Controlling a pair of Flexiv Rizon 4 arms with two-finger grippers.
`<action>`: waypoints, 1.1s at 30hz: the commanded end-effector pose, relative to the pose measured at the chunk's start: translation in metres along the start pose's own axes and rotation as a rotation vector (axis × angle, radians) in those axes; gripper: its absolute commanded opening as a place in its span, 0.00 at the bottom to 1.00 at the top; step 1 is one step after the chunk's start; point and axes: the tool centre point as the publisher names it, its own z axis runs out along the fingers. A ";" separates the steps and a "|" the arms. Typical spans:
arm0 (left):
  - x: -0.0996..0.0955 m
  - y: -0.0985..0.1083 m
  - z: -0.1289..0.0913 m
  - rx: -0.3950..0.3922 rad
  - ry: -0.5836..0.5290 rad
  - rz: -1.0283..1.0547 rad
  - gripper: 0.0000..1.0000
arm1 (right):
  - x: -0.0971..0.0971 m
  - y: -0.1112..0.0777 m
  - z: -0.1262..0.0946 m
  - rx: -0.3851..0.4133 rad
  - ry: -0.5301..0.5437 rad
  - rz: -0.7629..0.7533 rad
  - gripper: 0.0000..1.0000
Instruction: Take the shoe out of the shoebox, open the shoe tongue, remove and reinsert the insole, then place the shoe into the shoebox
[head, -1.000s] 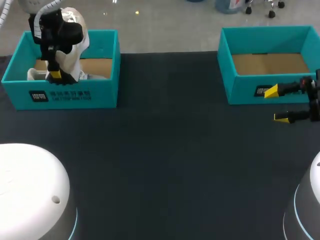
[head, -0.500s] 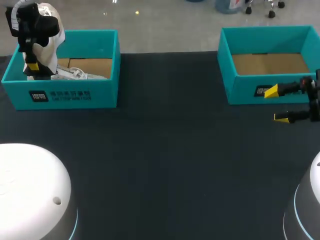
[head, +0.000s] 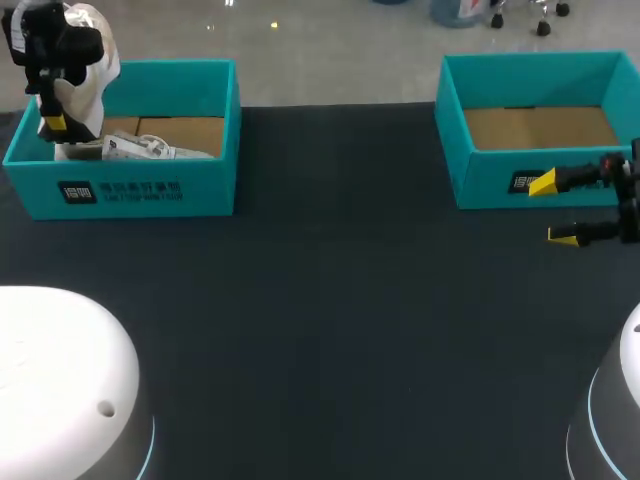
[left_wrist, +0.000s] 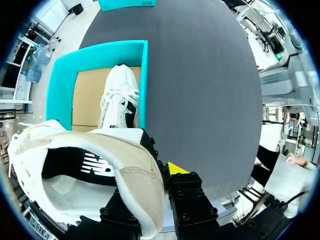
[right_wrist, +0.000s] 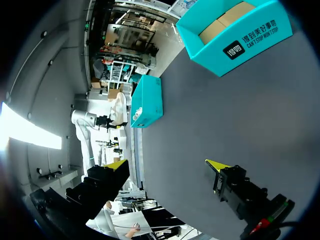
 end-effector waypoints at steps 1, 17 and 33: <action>-0.018 0.007 -0.004 0.011 0.028 0.000 0.00 | 0.001 -0.001 0.000 -0.001 -0.005 0.001 1.00; -0.063 0.031 0.003 0.051 0.001 -0.058 0.00 | 0.001 -0.001 0.000 -0.001 -0.005 0.001 1.00; -0.063 0.031 0.003 0.051 0.001 -0.058 0.00 | 0.001 -0.001 0.000 -0.001 -0.005 0.001 1.00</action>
